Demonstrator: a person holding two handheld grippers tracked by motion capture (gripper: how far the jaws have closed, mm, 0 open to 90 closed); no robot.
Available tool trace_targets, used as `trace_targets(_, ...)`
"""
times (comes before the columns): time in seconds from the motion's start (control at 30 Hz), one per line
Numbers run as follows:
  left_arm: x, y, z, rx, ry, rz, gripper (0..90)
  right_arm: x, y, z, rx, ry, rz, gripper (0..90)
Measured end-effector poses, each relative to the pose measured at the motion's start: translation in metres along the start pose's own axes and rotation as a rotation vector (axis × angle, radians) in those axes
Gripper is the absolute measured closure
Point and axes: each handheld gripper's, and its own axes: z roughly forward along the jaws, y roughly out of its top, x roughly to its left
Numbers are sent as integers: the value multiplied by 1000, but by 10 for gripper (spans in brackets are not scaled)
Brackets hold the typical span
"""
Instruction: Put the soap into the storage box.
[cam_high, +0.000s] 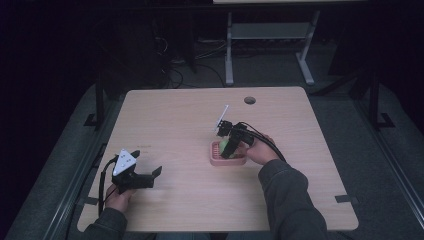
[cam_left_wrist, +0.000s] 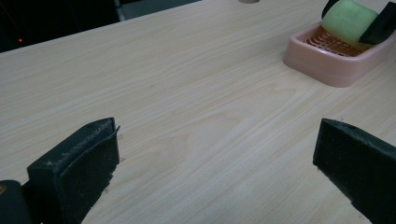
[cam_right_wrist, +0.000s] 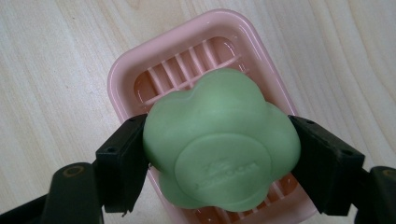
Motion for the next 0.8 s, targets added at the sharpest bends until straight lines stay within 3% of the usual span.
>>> trace_targets(0.17,0,0,0,-3,3,-5,0,-1,1,0,-1,-12,18,244)
trace_targets(0.8,0,0,0,0,5,-3,0,0,1,2,5,-27,17,240)
